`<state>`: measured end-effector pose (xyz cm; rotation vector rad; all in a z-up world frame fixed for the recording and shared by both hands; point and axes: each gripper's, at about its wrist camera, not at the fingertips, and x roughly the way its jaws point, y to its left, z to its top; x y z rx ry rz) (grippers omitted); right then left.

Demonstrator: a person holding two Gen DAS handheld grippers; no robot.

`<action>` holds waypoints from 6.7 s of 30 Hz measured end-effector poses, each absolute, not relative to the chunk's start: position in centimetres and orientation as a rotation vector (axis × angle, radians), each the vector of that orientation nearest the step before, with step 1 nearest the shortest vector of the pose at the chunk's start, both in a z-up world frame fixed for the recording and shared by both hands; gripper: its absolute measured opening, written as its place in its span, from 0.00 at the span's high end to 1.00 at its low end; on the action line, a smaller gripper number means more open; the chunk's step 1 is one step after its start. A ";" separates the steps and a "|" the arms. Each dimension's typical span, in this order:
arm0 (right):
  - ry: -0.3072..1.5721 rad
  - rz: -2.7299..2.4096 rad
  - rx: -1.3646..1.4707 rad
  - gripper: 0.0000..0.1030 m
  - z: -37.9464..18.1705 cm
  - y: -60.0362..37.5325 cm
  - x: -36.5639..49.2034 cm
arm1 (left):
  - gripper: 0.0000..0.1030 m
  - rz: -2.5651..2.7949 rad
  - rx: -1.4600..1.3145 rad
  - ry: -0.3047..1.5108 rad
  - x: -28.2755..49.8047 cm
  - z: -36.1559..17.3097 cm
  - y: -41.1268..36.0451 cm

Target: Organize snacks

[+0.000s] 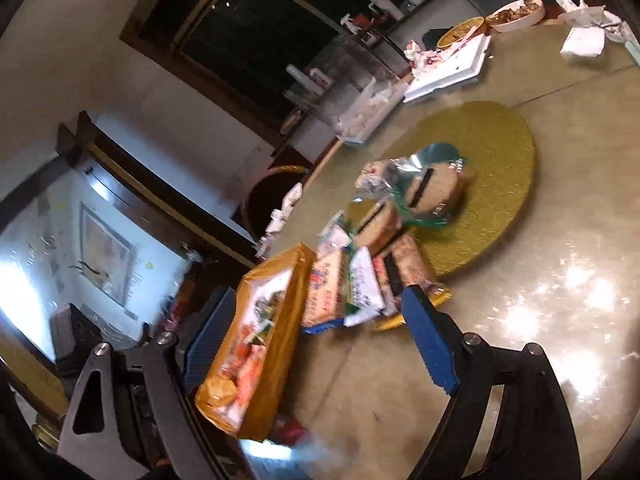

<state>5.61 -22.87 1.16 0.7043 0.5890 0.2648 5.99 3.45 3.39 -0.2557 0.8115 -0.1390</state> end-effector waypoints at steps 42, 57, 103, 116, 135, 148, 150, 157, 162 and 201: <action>0.942 0.175 0.090 0.28 -1.9 -13.0 18.5 | 0.21 -0.126 -0.315 0.783 5.0 1.9 7.3; 0.903 0.069 -0.074 0.75 -2.8 -11.6 15.9 | 0.21 -0.120 -0.317 0.797 5.0 1.6 7.3; 0.758 -0.074 0.433 0.80 -3.9 -24.9 6.4 | 0.32 -0.173 0.085 1.010 15.4 -6.2 -8.7; 0.738 -0.016 0.358 0.82 -1.9 -21.4 4.4 | 0.32 -0.268 -0.161 0.936 6.4 -4.7 -1.6; 0.729 0.104 0.299 0.90 0.5 -14.8 5.9 | 0.32 -0.263 -0.279 0.767 3.6 1.2 5.0; 0.678 0.307 0.296 0.90 4.0 -10.1 8.9 | 0.32 -0.133 -0.340 0.715 5.4 3.9 12.7; 0.679 0.338 0.300 0.90 4.4 -9.0 10.5 | 0.32 -0.099 -0.344 0.710 6.7 4.1 14.5; 0.702 0.397 0.310 0.90 4.7 -4.8 17.3 | 0.32 -0.049 -0.382 0.753 12.3 3.4 19.2; 0.765 0.368 0.286 0.90 2.3 -2.5 22.4 | 0.32 -0.032 -0.362 0.799 15.9 2.2 20.5; 0.719 0.280 0.378 0.20 2.8 -12.8 10.5 | 0.21 -0.129 -0.298 0.799 10.8 4.0 13.9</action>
